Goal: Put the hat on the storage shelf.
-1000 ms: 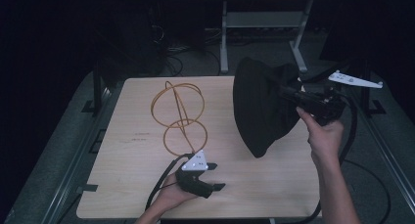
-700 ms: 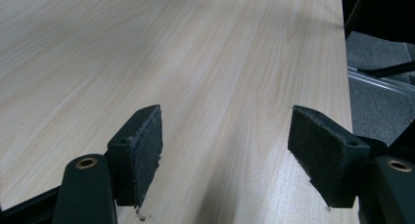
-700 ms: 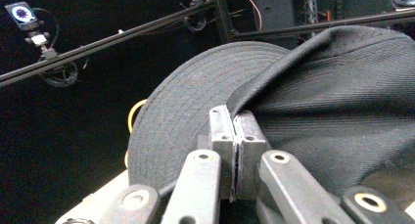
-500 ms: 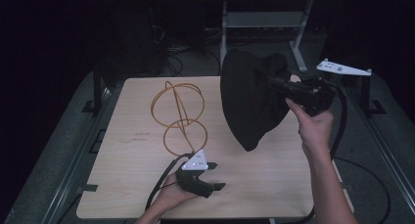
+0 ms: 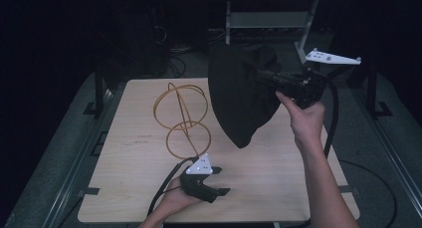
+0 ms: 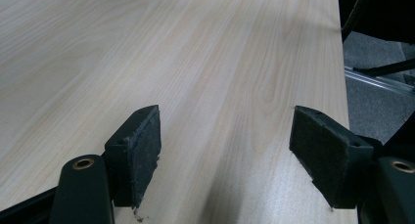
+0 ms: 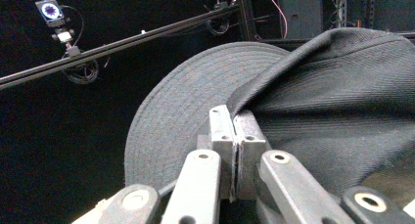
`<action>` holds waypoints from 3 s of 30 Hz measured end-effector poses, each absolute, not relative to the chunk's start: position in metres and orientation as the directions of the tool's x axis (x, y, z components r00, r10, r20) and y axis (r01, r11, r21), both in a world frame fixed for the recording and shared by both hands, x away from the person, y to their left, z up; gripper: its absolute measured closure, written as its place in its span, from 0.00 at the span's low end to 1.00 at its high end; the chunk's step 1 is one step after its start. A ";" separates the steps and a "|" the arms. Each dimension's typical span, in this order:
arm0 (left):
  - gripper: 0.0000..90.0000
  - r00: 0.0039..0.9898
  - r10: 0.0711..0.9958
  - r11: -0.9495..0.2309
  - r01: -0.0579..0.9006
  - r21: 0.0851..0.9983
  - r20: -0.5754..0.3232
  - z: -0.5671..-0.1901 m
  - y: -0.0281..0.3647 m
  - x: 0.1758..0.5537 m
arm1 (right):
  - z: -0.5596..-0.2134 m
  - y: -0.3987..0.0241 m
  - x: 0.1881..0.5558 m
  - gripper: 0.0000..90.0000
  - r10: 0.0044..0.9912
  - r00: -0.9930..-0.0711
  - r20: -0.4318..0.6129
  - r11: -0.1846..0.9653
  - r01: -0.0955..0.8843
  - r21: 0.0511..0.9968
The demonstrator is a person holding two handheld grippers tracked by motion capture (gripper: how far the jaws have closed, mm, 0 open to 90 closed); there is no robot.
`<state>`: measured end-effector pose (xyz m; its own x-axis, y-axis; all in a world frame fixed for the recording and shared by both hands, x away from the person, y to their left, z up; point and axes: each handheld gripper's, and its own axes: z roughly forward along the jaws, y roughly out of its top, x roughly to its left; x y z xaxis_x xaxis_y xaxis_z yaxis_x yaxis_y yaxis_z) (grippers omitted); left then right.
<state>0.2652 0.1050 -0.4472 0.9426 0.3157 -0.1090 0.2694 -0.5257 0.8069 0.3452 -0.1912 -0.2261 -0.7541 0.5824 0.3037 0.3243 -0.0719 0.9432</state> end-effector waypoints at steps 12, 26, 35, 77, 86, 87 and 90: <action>0.29 0.944 0.312 -0.524 0.263 0.810 -0.105 -0.448 0.105 0.266 | -0.219 -0.167 0.355 0.99 0.556 -0.778 0.293 -0.050 0.321 0.946; 0.29 0.950 0.295 -0.543 0.257 0.799 -0.105 -0.449 0.100 0.262 | -0.213 -0.133 0.370 0.99 0.524 -0.800 0.294 -0.031 0.327 0.945; 0.28 0.950 0.295 -0.546 0.255 0.798 -0.102 -0.450 0.100 0.261 | -0.211 -0.108 0.379 0.98 0.502 -0.816 0.286 -0.012 0.324 0.946; 0.28 0.955 0.286 -0.558 0.238 0.795 -0.085 -0.452 0.097 0.261 | -0.224 0.012 0.404 0.98 0.427 -0.877 0.221 0.203 0.331 0.922; 0.28 0.956 0.282 -0.556 0.231 0.798 -0.080 -0.453 0.096 0.261 | -0.244 0.016 0.414 0.96 0.434 -0.866 0.249 0.246 0.380 0.892; 0.28 0.955 0.283 -0.556 0.235 0.797 -0.085 -0.453 0.096 0.260 | -0.247 0.017 0.414 0.96 0.433 -0.864 0.258 0.246 0.389 0.888; 0.28 0.957 0.279 -0.559 0.230 0.797 -0.081 -0.453 0.095 0.260 | -0.251 0.019 0.416 0.94 0.427 -0.865 0.264 0.259 0.397 0.881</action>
